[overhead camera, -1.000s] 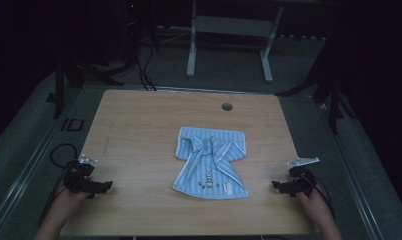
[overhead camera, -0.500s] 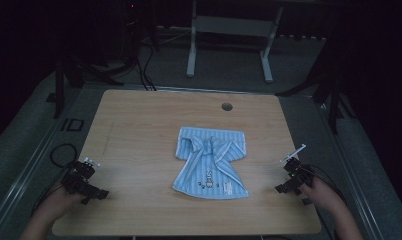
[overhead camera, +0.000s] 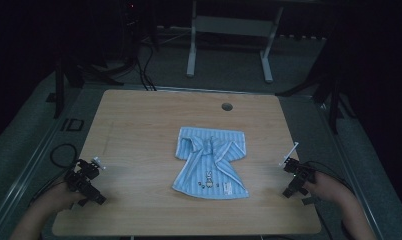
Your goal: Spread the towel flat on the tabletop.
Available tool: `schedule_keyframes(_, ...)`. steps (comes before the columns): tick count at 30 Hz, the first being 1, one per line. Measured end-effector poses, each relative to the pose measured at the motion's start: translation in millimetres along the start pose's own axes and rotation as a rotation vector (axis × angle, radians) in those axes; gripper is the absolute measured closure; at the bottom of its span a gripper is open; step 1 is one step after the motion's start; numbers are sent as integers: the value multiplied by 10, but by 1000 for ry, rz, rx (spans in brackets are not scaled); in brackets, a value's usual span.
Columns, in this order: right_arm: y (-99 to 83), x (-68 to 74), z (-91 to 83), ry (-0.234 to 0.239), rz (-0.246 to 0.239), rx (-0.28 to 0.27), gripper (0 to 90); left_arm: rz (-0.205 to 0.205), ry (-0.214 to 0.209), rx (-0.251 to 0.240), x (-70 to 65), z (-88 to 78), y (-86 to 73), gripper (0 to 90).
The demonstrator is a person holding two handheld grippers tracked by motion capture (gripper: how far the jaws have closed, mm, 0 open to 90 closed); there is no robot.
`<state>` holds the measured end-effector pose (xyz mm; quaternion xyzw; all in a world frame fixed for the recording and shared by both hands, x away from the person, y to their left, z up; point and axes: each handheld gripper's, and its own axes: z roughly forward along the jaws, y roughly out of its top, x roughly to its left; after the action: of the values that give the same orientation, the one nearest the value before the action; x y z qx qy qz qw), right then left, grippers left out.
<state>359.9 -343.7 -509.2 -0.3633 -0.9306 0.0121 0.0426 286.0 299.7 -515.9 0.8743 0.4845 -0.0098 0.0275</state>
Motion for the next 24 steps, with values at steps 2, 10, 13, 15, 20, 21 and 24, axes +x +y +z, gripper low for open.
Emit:
schedule_keyframes(2,-1,25,20,32,-13,43,182,-12,-4,7,17,6,4,47)
schedule_keyframes(10,1,27,18,14,-19,60,173,-14,-17,29,45,21,-16,47)
schedule_keyframes(13,5,20,0,13,-16,48,153,-20,-35,21,46,17,-16,47)
schedule_keyframes(15,12,15,-13,19,-14,37,145,-10,-40,17,26,10,-2,47)
schedule_keyframes(20,67,49,-36,10,-39,27,156,31,-39,25,-56,5,124,48)
schedule_keyframes(21,82,57,-41,11,-48,28,171,31,-39,25,-56,5,124,48)
schedule_keyframes(24,120,93,-42,5,-77,46,182,37,-52,6,-81,14,215,48)
